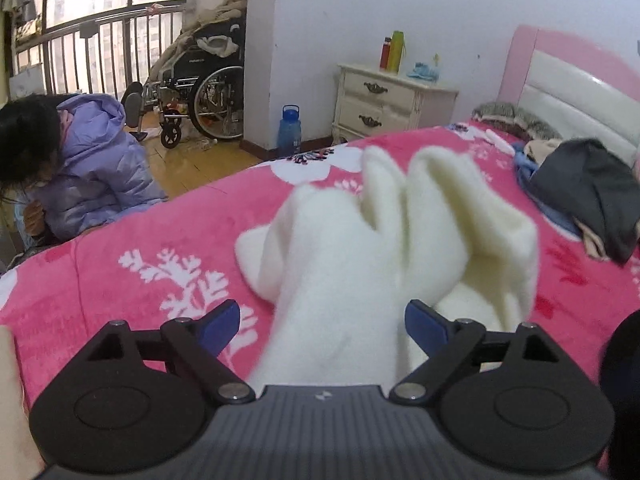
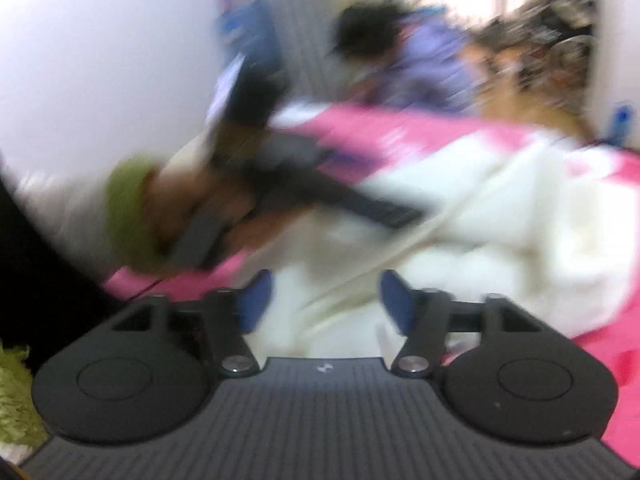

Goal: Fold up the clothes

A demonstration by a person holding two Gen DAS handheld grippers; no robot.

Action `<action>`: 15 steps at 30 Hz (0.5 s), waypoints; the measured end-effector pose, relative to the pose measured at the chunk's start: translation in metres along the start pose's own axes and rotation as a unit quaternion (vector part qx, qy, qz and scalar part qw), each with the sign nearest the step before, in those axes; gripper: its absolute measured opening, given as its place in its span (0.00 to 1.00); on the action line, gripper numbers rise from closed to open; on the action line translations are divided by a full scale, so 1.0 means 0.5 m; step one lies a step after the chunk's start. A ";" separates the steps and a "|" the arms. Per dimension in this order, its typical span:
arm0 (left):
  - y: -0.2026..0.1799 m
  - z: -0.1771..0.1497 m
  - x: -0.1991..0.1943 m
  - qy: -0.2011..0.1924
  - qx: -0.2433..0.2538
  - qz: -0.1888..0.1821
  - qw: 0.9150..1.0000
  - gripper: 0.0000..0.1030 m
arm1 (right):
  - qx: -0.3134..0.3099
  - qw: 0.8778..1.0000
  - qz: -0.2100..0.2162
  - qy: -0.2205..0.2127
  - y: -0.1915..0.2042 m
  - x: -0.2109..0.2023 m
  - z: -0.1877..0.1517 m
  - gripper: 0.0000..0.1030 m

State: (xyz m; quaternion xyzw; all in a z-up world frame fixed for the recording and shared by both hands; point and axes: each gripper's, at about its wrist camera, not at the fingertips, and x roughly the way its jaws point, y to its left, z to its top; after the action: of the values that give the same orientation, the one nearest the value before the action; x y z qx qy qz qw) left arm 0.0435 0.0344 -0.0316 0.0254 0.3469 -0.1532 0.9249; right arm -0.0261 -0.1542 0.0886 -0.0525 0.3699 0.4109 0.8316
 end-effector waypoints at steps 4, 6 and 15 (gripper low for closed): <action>0.012 0.010 0.024 0.004 -0.005 0.013 1.000 0.88 | 0.022 0.991 -0.117 -0.055 -0.128 -0.001 0.075 0.77; 0.012 0.020 0.034 0.004 -0.008 0.015 1.000 0.88 | 0.035 0.985 -0.160 -0.061 -0.170 0.030 0.102 0.78; 0.009 0.041 0.095 0.023 -0.033 -0.026 0.999 0.64 | 0.137 0.973 -0.177 0.048 -0.335 0.214 0.099 0.44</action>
State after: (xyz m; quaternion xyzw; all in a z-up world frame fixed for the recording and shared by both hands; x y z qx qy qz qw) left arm 0.0916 0.0231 -0.0472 -0.0102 0.3732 -0.1648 0.9130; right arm 0.1648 -0.1761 0.0174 -0.0224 0.4466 0.1998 0.8718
